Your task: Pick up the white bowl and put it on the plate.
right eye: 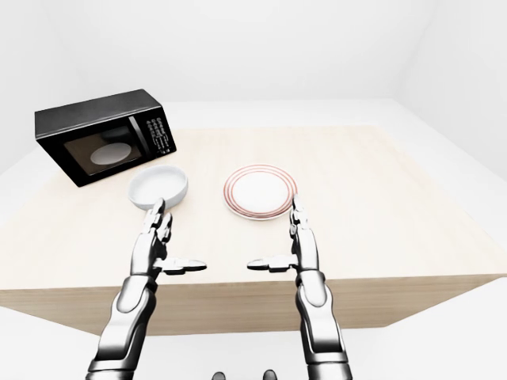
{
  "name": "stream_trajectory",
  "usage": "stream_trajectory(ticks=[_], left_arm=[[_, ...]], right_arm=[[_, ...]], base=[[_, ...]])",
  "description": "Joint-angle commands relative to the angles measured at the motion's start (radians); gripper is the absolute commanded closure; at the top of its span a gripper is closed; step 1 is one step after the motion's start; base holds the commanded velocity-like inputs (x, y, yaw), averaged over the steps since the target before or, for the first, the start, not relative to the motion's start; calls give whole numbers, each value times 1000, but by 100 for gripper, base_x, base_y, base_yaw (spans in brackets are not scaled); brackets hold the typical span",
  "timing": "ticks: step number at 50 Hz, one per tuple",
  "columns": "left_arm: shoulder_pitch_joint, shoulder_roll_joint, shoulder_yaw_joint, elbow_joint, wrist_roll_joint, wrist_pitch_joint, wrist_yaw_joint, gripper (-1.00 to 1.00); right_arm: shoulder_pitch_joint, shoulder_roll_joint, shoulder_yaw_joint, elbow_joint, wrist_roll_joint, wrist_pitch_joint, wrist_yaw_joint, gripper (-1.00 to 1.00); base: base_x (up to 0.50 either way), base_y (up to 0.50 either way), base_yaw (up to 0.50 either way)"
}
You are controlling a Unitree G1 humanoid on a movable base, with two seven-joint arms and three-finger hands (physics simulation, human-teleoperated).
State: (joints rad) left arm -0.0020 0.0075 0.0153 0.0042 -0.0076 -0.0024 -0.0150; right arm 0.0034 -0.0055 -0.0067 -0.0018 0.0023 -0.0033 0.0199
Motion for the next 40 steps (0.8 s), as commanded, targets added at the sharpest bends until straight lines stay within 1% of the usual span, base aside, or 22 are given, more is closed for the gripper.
stream_trajectory(ticks=[1,2,6,10,14,17,20,23,31,40], left_arm=[[0,12,23,1,-11,-1,-23,-100],[2,12,23,-6,-11,4,-23,-100],[2,12,23,-9,-11,7,-23,-100],[2,12,24,-8,-11,7,-24,-100],[2,12,24,-8,-11,6,-24,-100],[4,12,23,-12,-11,8,-24,-100],[0,12,24,1,-11,-2,-24,-100],[-3,12,24,10,-11,-7,-24,-100],[-3,12,24,9,-11,-6,-24,-100],[-3,12,24,8,-11,-6,-24,-100]], right_arm=[[12,-7,-7,-19,-1,-3,33,-100],[12,-7,-9,-17,2,-5,36,-100],[10,-7,-6,-8,-6,-14,33,-100],[11,-5,-2,-16,-13,-10,31,-100],[11,-4,2,-8,-24,-15,28,-100],[10,-4,3,-5,-27,-20,28,-100],[12,-4,6,-9,-32,-15,28,-100],[9,-4,7,3,-33,-18,31,-100],[10,-3,6,2,-32,-17,34,-100],[8,-2,9,15,-33,-28,35,-100]], base=[[0,0,0],[0,0,0],[0,0,0],[0,0,0],[0,0,0],[0,24,0],[0,33,0],[0,37,0],[0,37,0],[0,37,0]])
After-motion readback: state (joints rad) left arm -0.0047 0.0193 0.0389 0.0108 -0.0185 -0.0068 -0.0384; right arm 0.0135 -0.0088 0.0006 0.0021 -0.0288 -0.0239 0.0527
